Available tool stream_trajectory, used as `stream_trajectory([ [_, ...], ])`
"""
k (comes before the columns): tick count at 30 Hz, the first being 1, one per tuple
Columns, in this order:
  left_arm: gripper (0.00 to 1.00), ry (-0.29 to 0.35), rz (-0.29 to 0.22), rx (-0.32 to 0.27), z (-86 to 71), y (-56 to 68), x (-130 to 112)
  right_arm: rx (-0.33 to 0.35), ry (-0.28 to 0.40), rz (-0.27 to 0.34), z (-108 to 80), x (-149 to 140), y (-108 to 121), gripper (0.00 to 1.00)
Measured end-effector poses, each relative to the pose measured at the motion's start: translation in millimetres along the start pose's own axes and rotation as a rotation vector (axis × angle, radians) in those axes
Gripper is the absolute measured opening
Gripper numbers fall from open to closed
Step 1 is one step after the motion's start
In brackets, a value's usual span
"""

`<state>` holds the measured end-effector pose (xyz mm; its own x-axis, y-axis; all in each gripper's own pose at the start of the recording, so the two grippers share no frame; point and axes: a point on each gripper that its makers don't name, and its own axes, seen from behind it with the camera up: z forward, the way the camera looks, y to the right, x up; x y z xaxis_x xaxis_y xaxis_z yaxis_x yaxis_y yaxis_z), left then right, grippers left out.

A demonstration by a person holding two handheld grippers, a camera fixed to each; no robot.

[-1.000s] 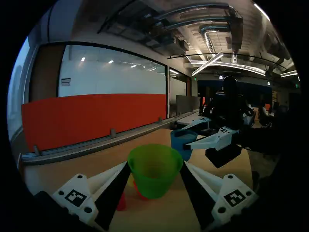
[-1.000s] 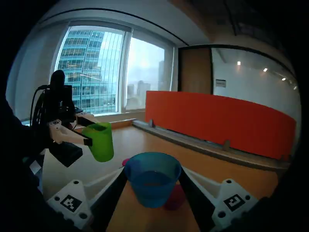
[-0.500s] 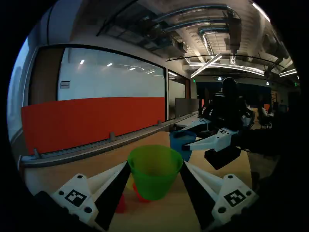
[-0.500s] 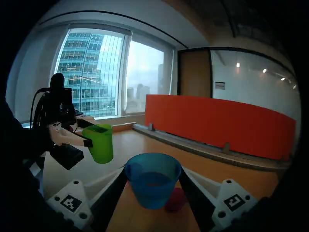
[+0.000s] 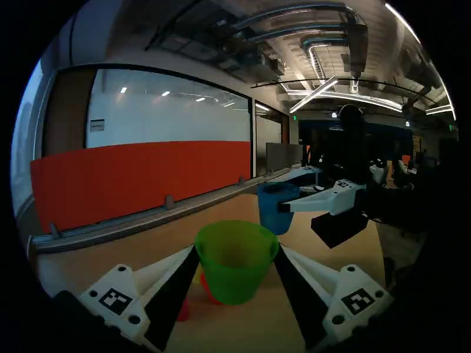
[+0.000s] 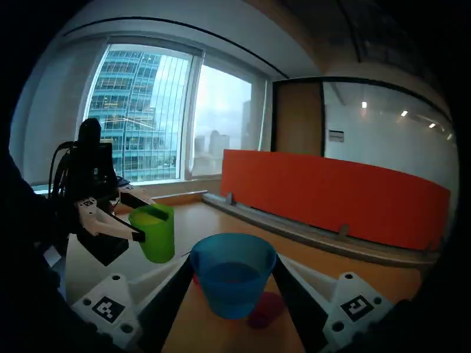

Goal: Pour water

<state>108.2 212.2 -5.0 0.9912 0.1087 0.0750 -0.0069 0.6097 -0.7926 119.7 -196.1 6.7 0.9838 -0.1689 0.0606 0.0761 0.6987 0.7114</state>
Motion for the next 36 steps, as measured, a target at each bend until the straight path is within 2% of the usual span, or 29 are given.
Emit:
stream_trajectory([
  [17, 0.87, -0.004, 0.006, -0.031, 6.2, 13.4, -7, 0.008, 0.017, -0.097, -3.9, 27, 1, 0.92],
  [36, 0.87, 0.002, -0.01, -0.042, 11.2, 19.3, -10, 0.023, 0.026, -0.273, -0.1, 66, 6, 0.92],
])
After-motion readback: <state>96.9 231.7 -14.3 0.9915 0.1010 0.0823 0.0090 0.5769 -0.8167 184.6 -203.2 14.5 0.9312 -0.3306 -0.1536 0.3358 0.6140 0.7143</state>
